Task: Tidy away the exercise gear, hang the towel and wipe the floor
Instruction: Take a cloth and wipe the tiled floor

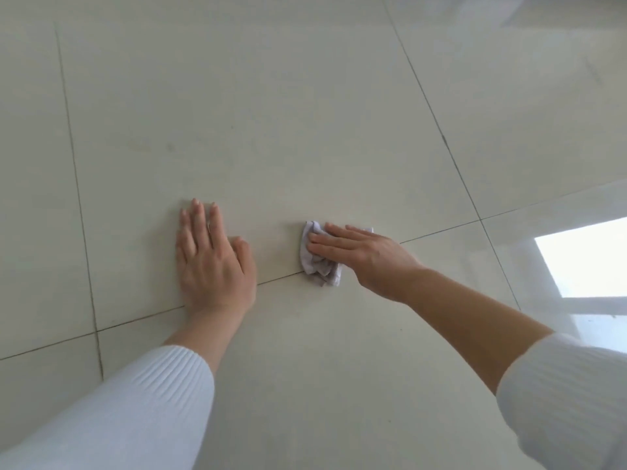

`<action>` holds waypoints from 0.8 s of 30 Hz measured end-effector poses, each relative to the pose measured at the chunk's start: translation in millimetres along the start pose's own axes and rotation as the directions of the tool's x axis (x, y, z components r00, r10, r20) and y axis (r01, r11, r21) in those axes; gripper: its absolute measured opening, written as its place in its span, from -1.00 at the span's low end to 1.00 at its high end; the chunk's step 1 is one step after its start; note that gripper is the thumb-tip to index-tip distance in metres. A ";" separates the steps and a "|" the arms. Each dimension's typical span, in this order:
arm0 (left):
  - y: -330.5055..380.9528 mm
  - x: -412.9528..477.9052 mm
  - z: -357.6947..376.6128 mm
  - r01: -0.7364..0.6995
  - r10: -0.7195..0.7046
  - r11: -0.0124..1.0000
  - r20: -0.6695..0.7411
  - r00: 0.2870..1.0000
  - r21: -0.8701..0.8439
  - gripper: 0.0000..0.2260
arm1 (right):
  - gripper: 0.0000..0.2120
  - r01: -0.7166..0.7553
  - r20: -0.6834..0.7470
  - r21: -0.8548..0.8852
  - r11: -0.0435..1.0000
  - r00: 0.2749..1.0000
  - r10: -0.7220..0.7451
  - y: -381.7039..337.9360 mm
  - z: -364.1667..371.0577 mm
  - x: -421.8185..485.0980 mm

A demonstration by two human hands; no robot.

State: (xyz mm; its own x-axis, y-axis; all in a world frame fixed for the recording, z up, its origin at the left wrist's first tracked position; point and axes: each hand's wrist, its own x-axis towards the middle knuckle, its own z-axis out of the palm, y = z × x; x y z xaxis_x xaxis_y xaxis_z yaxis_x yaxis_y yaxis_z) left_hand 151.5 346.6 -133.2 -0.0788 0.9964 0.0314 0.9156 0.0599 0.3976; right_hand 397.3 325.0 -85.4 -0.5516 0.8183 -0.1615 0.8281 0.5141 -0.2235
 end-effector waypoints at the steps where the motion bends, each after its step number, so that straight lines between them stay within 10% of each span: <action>1: 0.4 -0.3 -0.5 0.000 0.000 1.000 0.003 1.000 0.000 -0.49 | -0.20 -0.040 0.012 0.014 0.999 0.999 0.040 6.1 -4.3 3.4; 7: -0.3 -0.6 -0.5 -0.018 0.016 0.998 0.033 0.999 0.056 -0.41 | -0.17 -0.339 0.018 0.135 0.931 0.940 0.340 38.8 -22.1 45.6; 16: -25.0 -8.2 -0.9 -0.250 0.227 0.957 0.160 0.961 0.147 -0.34 | -0.25 -0.363 -0.064 0.251 0.897 0.919 0.390 51.0 -7.8 68.3; 24: -11.8 -65.5 -8.9 -0.165 0.151 0.975 0.102 0.983 0.151 -0.39 | -0.28 -0.196 -0.119 0.350 0.916 0.961 0.251 -10.4 35.7 -34.2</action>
State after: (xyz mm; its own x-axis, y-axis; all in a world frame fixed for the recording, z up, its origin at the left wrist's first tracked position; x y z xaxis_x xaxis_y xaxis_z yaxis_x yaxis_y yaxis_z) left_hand 142.4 280.1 -131.7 0.1005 0.9949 -0.0023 0.9648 -0.0969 0.2444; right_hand 404.0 282.4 -111.9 -0.3106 0.9456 -0.0970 0.8314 0.2208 -0.5099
